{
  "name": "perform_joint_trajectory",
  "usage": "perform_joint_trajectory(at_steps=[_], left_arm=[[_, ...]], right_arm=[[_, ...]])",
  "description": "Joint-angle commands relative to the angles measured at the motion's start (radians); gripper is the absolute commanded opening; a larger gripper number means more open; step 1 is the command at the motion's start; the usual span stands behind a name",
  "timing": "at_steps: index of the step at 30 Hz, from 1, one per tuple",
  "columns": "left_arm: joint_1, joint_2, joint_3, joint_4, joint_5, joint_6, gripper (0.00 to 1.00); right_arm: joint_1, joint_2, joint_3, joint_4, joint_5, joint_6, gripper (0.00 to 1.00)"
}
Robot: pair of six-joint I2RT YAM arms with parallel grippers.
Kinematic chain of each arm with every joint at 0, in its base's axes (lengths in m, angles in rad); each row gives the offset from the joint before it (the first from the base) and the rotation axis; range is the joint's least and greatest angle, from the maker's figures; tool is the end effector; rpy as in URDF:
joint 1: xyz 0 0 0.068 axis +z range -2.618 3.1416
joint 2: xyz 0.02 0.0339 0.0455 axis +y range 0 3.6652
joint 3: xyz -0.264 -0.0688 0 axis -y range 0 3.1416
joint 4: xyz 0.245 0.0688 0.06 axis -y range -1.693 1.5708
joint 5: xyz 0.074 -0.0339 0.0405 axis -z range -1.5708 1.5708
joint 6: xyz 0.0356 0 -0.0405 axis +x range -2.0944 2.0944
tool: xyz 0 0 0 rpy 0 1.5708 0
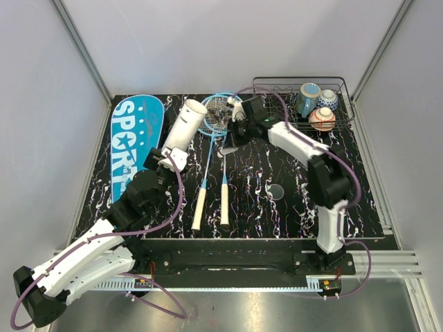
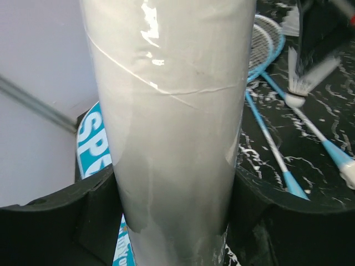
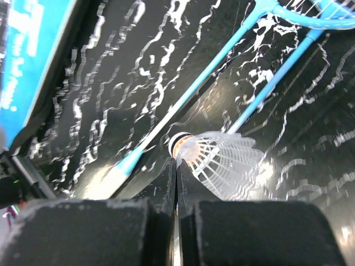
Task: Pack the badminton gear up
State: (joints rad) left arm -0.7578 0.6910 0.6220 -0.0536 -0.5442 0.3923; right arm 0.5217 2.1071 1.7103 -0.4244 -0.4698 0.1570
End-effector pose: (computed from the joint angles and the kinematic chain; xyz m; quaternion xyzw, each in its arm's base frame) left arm 0.1353 -0.1026 0.3119 0.2430 0.7023 0.0820 0.6640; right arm 0.4047 0.2512 0.2237 -0.2479 0.8746 0.3228 0.2636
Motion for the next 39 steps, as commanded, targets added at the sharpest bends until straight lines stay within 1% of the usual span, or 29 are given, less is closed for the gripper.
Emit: perform_joint_trajectory(at_steps=[1, 2, 3, 4, 5, 7, 8, 10, 11, 12, 13, 15, 16, 19, 32, 36, 37, 39], left_arm=[[0.003, -0.005, 0.028, 0.035, 0.24, -0.009, 0.06], [0.003, -0.001, 0.034, 0.025, 0.283, -0.01, 0.06], [0.003, 0.011, 0.047, 0.012, 0.324, -0.01, 0.06], [0.003, 0.019, 0.053, -0.012, 0.407, -0.013, 0.07], [0.003, 0.027, 0.061, -0.023, 0.443, -0.015, 0.06], [0.003, 0.047, 0.076, -0.051, 0.533, -0.015, 0.07], [0.003, 0.053, 0.081, -0.058, 0.538, -0.015, 0.07], [0.002, 0.059, 0.082, -0.06, 0.585, -0.015, 0.07], [-0.001, 0.059, 0.081, -0.06, 0.595, -0.012, 0.07], [-0.005, 0.061, 0.079, -0.06, 0.61, -0.01, 0.07], [-0.008, 0.062, 0.079, -0.063, 0.619, -0.009, 0.07], [-0.011, 0.064, 0.081, -0.068, 0.656, -0.003, 0.08], [-0.011, 0.064, 0.081, -0.072, 0.665, -0.001, 0.08], [-0.015, 0.064, 0.079, -0.074, 0.679, 0.005, 0.09], [-0.017, 0.088, 0.077, -0.077, 0.65, 0.02, 0.09], [-0.017, 0.087, 0.077, -0.078, 0.653, 0.02, 0.09], [-0.018, 0.088, 0.077, -0.078, 0.653, 0.02, 0.09], [-0.018, 0.087, 0.076, -0.078, 0.664, 0.022, 0.08]], right_arm=[[-0.006, -0.356, -0.194, 0.174, 0.092, 0.081, 0.0], [-0.009, -0.456, -0.236, 0.193, 0.124, 0.099, 0.0], [-0.018, -0.504, -0.271, 0.211, 0.134, 0.108, 0.0], [-0.022, -0.548, -0.328, 0.225, 0.146, 0.118, 0.0], [-0.025, -0.635, -0.351, 0.223, 0.186, 0.121, 0.0], [-0.029, -0.721, -0.403, 0.22, 0.232, 0.122, 0.0], [-0.031, -0.802, -0.416, 0.219, 0.264, 0.118, 0.0], [-0.034, -0.88, -0.432, 0.211, 0.281, 0.102, 0.0], [-0.034, -0.935, -0.431, 0.202, 0.264, 0.093, 0.0], [-0.034, -0.953, -0.422, 0.19, 0.244, 0.084, 0.0], [-0.034, -0.967, -0.394, 0.156, 0.171, 0.061, 0.0], [-0.034, -0.972, -0.353, 0.087, 0.09, 0.038, 0.0], [-0.032, -0.967, -0.309, 0.063, 0.02, 0.03, 0.0], [-0.034, -0.944, -0.259, -0.002, -0.053, 0.03, 0.0], [-0.034, -1.029, -0.253, -0.12, -0.056, -0.02, 0.0], [-0.034, -1.01, -0.248, -0.136, -0.128, -0.016, 0.0], [-0.034, -1.003, -0.247, -0.136, -0.171, -0.014, 0.0], [-0.032, -0.969, -0.242, -0.117, -0.216, 0.012, 0.05]])
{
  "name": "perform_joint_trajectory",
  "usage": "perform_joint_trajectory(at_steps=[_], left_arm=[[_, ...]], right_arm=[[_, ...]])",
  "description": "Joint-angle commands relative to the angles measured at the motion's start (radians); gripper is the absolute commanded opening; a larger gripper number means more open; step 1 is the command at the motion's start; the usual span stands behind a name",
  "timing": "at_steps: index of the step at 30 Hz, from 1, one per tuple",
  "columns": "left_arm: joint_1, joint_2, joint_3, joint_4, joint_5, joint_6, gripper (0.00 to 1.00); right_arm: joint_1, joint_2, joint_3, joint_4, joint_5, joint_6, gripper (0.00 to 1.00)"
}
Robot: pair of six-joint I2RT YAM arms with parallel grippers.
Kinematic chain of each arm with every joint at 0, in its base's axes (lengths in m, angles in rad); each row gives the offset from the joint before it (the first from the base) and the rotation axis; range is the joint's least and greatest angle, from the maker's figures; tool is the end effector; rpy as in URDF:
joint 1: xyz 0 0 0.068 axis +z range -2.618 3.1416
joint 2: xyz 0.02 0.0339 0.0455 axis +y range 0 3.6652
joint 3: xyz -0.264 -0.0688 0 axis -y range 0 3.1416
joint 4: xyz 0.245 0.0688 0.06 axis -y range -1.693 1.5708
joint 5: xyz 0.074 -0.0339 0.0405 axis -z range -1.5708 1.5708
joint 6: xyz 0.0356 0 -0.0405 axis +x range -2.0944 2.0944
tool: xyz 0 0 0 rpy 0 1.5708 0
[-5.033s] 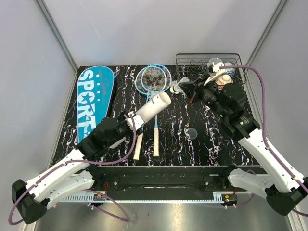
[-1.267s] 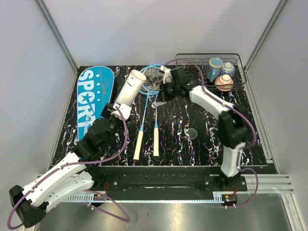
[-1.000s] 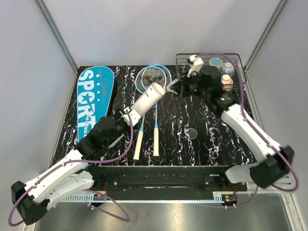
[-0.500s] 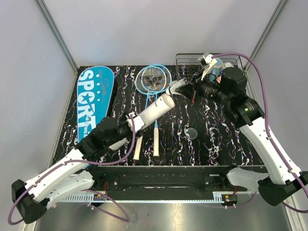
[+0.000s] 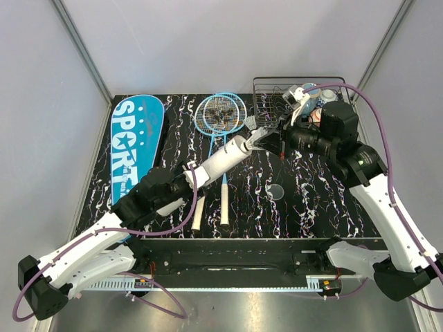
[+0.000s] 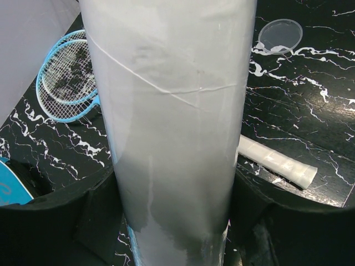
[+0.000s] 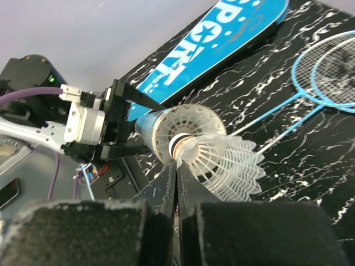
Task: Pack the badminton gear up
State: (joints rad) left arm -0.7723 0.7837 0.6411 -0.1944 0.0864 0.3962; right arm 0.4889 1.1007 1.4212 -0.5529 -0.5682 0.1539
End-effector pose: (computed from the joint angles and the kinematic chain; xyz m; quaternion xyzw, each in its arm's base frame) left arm 0.1321 -0.1329 0.2882 0.4703 0.6660 -0.1427 0.5612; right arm 0.1810 0.1180 0.4590 -0.2970 0.7134 0.3967 0.4955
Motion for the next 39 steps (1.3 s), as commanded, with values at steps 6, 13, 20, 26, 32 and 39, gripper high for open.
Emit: perform_joint_trajectory(at_steps=[6, 13, 20, 26, 32, 39], left_arm=[[-0.01, -0.009, 0.057, 0.059, 0.058, 0.02, 0.09], [-0.012, -0.017, 0.055, 0.059, 0.044, 0.02, 0.08], [-0.016, -0.031, 0.054, 0.069, 0.016, 0.015, 0.08], [-0.016, -0.029, 0.055, 0.082, -0.112, 0.003, 0.06], [-0.01, 0.023, 0.061, 0.134, -0.644, -0.033, 0.01], [0.022, -0.058, 0.037, 0.193, -0.817, -0.033, 0.05]], right_arm=[[0.004, 0.134, 0.058, 0.12, -0.265, 0.133, 0.42], [0.08, 0.208, 0.05, 0.197, -0.331, 0.2, 0.62], [0.131, 0.252, -0.025, 0.33, -0.325, 0.3, 0.65], [0.096, 0.145, -0.033, 0.312, 0.055, 0.279, 0.76], [0.036, 0.059, -0.114, 0.314, 0.755, 0.375, 0.93], [0.036, 0.364, 0.071, 0.295, 0.762, 0.213, 0.91]])
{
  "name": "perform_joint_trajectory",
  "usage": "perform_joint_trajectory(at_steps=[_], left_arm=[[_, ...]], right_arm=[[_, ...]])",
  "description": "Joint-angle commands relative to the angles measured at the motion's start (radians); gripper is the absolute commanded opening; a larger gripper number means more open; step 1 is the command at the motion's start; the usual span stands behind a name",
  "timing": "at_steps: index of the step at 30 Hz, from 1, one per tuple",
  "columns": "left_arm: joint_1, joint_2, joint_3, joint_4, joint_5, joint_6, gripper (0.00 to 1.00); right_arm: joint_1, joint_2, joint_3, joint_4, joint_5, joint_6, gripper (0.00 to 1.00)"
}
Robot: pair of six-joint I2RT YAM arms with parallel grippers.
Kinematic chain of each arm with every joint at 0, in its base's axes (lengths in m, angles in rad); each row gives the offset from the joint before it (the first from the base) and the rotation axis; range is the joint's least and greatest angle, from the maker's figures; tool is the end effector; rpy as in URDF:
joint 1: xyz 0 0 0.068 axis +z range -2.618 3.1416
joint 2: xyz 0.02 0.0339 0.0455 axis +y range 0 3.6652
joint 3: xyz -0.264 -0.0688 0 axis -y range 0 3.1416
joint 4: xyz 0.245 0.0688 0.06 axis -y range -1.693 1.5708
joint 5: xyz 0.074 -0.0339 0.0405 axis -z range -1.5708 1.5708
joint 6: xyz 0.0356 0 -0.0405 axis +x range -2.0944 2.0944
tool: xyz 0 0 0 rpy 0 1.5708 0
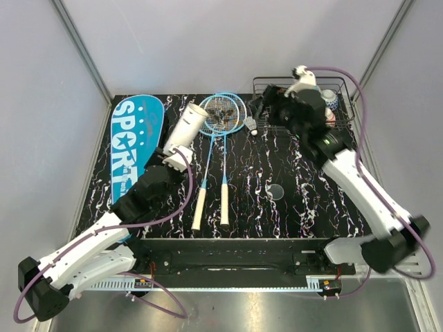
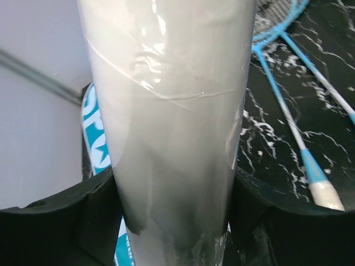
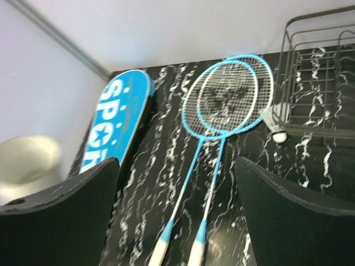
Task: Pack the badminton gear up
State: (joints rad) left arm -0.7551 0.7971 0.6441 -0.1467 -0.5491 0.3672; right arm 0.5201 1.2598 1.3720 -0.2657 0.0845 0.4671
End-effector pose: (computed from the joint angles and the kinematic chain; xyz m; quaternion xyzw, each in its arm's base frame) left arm 0.1486 -0.1143 0.2935 0.2760 0.7415 0.1040 0.6027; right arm 0.2481 0.1386 0.4352 0.0074 0.7590 0.2798 0.5878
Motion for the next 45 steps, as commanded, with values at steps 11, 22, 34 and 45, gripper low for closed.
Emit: perform_joint_trajectory(at_steps=[11, 22, 34, 45], left_arm=[[0.005, -0.145, 0.017, 0.162, -0.106, 0.022, 0.09], [0.007, -0.148, 0.012, 0.157, -0.034, 0.01, 0.15], [0.007, -0.119, 0.012, 0.159, -0.023, 0.012, 0.18], [0.007, -0.118, 0.015, 0.153, -0.015, 0.012, 0.18]], right_arm=[[0.004, 0.964, 0.755, -0.237, 0.093, -0.496, 0.73], [0.004, 1.426, 1.26, -0.357, 0.191, -0.829, 0.77], [-0.012, 1.334, 1.098, -0.357, 0.143, -0.751, 0.77], [-0.009, 1.156, 0.868, -0.34, 0.086, -0.648, 0.75]])
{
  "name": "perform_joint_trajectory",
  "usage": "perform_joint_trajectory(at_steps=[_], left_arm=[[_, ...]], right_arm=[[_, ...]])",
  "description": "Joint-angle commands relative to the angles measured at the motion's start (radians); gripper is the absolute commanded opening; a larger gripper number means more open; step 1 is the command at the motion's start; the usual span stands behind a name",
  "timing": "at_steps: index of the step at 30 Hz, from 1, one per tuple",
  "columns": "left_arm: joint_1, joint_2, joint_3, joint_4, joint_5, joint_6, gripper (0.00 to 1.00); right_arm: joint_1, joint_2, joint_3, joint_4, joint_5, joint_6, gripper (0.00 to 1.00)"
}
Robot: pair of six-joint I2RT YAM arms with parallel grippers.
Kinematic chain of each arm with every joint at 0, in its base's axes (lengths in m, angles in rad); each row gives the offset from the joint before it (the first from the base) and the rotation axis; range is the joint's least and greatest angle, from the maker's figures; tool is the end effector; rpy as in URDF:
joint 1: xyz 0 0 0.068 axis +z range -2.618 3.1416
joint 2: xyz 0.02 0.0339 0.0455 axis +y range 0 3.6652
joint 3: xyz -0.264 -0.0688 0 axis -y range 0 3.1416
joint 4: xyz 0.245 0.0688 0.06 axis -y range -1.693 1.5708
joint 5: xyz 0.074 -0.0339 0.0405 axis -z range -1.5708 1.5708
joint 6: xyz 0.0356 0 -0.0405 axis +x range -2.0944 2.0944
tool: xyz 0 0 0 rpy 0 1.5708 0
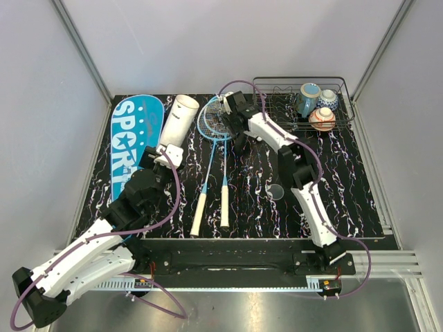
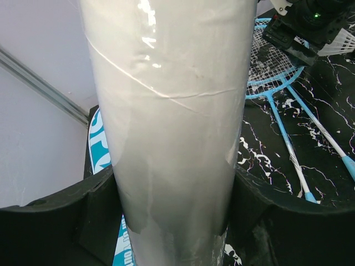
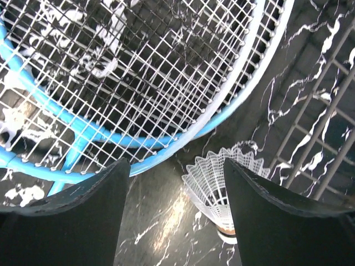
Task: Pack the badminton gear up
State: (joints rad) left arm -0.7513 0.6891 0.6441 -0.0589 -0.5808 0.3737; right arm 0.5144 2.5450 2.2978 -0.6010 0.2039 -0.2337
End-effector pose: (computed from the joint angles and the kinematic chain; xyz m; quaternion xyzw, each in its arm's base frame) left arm 0.1353 -0.0996 0.3195 0.2174 0.7043 0.0886 0.6699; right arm 0.4934 0.2705 0.1784 -0.3065 0.8794 -0.0451 0.3615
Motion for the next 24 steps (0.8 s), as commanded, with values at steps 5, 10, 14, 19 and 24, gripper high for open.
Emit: perform_joint_trajectory(at_steps=[5, 10, 14, 19, 24], left_arm=[[0.001, -0.008, 0.017, 0.062, 0.019, 0.002, 0.18], [0.001, -0.008, 0.022, 0.062, 0.029, 0.001, 0.18], [0.003, -0.005, 0.025, 0.062, 0.035, -0.005, 0.19], [0.003, -0.006, 0.025, 0.06, 0.033, -0.004, 0.19], [0.001, -0.002, 0.026, 0.062, 0.044, -0.005, 0.19]], right_arm=[[0.004, -0.23, -0.2, 0.003, -0.037, 0.106, 0.75], [0.016, -0.35, -0.36, 0.052, -0.052, 0.16, 0.75], [0.018, -0.402, -0.455, 0.05, -0.038, 0.227, 0.75], [0.016, -0.52, -0.607, 0.095, 0.017, 0.326, 0.75], [0.016, -0.627, -0.823, 0.28, 0.06, 0.355, 0.77]])
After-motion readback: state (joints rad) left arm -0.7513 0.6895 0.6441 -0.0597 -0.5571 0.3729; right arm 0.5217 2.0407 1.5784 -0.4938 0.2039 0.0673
